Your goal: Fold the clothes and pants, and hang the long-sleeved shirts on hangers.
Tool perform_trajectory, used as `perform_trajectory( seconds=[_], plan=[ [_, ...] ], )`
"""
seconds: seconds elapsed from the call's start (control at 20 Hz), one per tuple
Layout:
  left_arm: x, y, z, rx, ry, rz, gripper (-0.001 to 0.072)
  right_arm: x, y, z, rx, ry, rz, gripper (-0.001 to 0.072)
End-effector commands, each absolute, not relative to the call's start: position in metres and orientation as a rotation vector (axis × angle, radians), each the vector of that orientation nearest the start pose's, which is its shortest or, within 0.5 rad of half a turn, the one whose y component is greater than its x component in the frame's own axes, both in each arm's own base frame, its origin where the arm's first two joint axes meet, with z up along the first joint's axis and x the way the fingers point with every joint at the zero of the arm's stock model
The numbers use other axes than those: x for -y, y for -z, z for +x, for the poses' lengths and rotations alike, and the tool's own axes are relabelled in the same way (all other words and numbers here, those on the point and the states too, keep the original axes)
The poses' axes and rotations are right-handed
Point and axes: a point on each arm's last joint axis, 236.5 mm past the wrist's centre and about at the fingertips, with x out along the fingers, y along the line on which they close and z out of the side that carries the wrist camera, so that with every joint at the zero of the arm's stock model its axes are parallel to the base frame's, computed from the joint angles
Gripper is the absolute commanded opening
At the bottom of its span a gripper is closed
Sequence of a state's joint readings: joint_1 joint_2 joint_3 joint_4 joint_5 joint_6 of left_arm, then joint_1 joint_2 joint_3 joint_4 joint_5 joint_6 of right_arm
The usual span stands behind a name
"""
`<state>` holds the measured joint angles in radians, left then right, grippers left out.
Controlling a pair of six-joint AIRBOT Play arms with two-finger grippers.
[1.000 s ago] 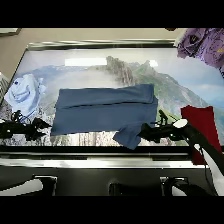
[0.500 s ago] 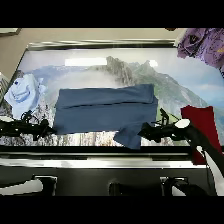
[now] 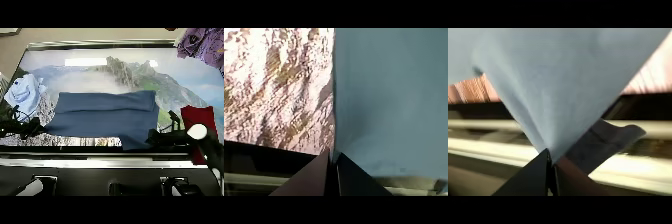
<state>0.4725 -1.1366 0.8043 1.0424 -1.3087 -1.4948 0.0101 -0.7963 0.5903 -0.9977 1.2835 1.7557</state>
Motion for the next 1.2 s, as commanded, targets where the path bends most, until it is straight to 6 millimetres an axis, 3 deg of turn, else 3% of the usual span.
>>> perform_trajectory(
  seconds=[0.0, 0.05, 0.25, 0.55, 0.75, 0.9, 1.05, 1.1, 1.15],
  plan=[
    [-0.020, 0.005, 0.280, -1.334, -0.077, -0.780, 0.0012, -0.101, -0.012, 0.182, -1.467, -0.114, 0.589, 0.0028],
    [-0.021, 0.001, 0.287, -1.312, -0.075, -0.768, 0.0012, -0.096, -0.019, 0.191, -1.437, -0.106, 0.564, 0.0028],
    [-0.028, -0.017, 0.340, -1.179, -0.058, -0.687, 0.0012, -0.086, -0.035, 0.261, -1.339, -0.141, 0.457, 0.0028],
    [-0.021, 0.000, 0.422, -1.156, -0.015, -0.632, 0.0012, -0.079, -0.006, 0.381, -1.323, -0.172, 0.347, 0.0029],
    [-0.014, 0.028, 0.460, -1.202, 0.012, -0.618, 0.0012, -0.074, 0.016, 0.435, -1.323, -0.166, 0.318, 0.0029],
    [-0.008, 0.052, 0.480, -1.238, 0.029, -0.611, 0.0012, -0.075, 0.037, 0.457, -1.332, -0.158, 0.327, 0.0029],
    [0.002, 0.074, 0.488, -1.280, 0.044, -0.607, 0.0020, -0.076, 0.062, 0.461, -1.366, -0.147, 0.350, 0.0031],
    [0.005, 0.078, 0.490, -1.286, 0.045, -0.611, 0.0081, -0.079, 0.067, 0.459, -1.383, -0.149, 0.364, 0.0054],
    [0.007, 0.079, 0.491, -1.288, 0.039, -0.620, 0.0272, -0.081, 0.068, 0.456, -1.398, -0.155, 0.377, 0.0188]
  ],
)
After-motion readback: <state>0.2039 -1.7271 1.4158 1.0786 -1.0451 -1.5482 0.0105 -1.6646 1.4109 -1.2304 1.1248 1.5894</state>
